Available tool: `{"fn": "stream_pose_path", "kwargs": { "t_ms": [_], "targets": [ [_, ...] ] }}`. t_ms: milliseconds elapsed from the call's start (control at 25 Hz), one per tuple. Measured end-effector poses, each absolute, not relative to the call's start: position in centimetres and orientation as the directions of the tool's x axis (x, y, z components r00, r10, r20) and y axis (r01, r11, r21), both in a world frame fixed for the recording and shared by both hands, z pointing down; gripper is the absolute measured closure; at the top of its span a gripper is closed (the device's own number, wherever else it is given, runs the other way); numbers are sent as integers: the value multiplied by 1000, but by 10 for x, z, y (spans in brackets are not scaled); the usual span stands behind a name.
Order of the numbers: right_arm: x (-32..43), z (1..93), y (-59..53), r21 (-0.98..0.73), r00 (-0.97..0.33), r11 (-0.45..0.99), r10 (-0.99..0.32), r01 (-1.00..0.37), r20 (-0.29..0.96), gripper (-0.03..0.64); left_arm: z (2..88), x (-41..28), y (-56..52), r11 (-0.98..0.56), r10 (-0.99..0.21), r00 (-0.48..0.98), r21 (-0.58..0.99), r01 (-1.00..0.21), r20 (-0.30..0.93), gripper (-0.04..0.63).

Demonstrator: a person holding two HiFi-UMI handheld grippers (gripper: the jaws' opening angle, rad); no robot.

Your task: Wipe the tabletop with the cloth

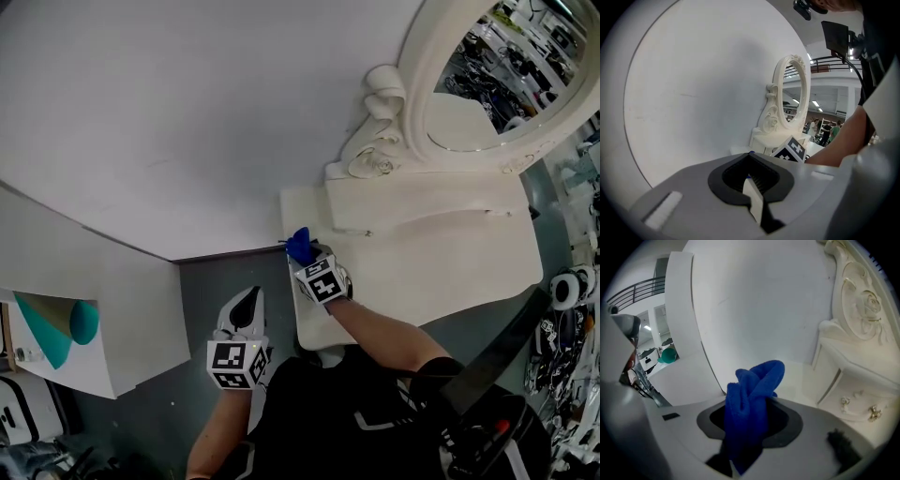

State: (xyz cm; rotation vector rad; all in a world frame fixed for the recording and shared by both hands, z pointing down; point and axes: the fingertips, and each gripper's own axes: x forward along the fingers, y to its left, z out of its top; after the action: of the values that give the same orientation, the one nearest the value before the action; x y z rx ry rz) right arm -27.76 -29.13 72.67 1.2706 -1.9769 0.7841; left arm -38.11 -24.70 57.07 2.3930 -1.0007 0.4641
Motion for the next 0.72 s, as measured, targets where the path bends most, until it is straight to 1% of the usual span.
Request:
{"fn": "stream_pose_path", "kwargs": {
  "t_ms": [360,560,720],
  "targets": [
    [-247,727,-284,-89,-266,335,-529,-938,806,459,571,-359,-244,-656,-511,718,325,-681,473,588],
    [-234,722,-278,-159,-309,311,-524,-937,794,459,559,-337,-246,-658,-531,707,300,-691,467,588],
    [-215,721,-270,-117,-292,352,-498,-929,817,459,555,-322,-244,-635,-551,687,295,-714,474,588]
  ]
}}
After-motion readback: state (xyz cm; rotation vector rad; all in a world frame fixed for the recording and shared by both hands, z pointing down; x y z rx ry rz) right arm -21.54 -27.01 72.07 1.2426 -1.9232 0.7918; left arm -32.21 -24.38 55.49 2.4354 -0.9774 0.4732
